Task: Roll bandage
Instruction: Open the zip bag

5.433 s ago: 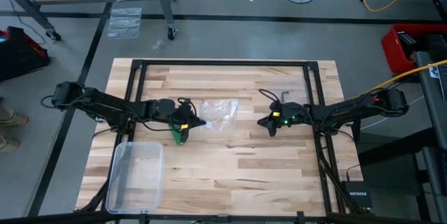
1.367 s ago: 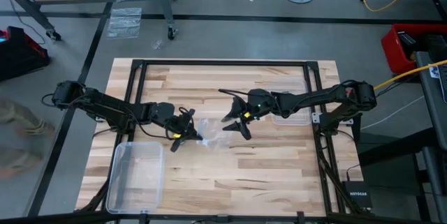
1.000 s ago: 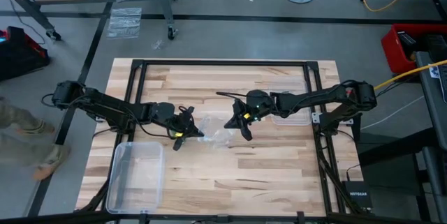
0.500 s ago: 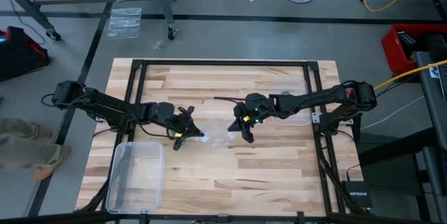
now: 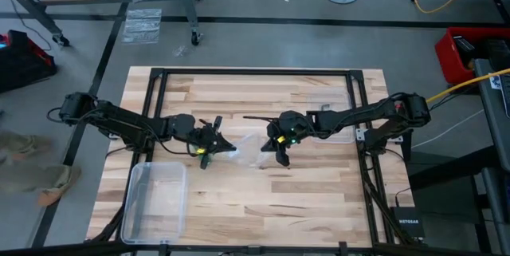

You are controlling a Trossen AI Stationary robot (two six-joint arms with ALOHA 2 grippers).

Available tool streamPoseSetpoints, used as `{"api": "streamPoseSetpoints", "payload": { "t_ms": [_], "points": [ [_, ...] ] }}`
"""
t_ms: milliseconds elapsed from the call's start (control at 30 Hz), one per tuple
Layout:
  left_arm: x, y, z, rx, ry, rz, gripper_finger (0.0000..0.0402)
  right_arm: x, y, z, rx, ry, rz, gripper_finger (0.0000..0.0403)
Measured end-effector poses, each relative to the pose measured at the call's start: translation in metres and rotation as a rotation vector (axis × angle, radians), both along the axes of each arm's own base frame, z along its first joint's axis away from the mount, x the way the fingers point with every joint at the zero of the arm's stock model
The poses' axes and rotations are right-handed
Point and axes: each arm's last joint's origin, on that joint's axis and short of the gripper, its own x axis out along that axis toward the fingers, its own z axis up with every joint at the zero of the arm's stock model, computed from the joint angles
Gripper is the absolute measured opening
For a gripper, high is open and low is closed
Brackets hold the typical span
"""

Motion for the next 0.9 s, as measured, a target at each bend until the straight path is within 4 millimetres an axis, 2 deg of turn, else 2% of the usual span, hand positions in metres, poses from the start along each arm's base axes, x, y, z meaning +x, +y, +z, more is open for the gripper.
{"api": "streamPoseSetpoints", "payload": {
  "t_ms": [500, 733, 900],
  "points": [
    [-0.001, 0.005, 0.001, 0.052, 0.001, 0.018, 0.0002, 0.000, -0.001, 0.000, -0.031, 0.001, -0.038, 0.0005],
    [-0.005, 0.006, -0.015, 0.021, 0.173, 0.026, 0.0001, 0.002, -0.004, 0.001, -0.066, -0.023, -0.110, 0.0049],
    [-0.009, 0.006, -0.025, 0.014, 0.287, 0.024, 0.0001, 0.003, -0.005, 0.002, -0.088, -0.035, -0.164, 0.0106]
  ]
}}
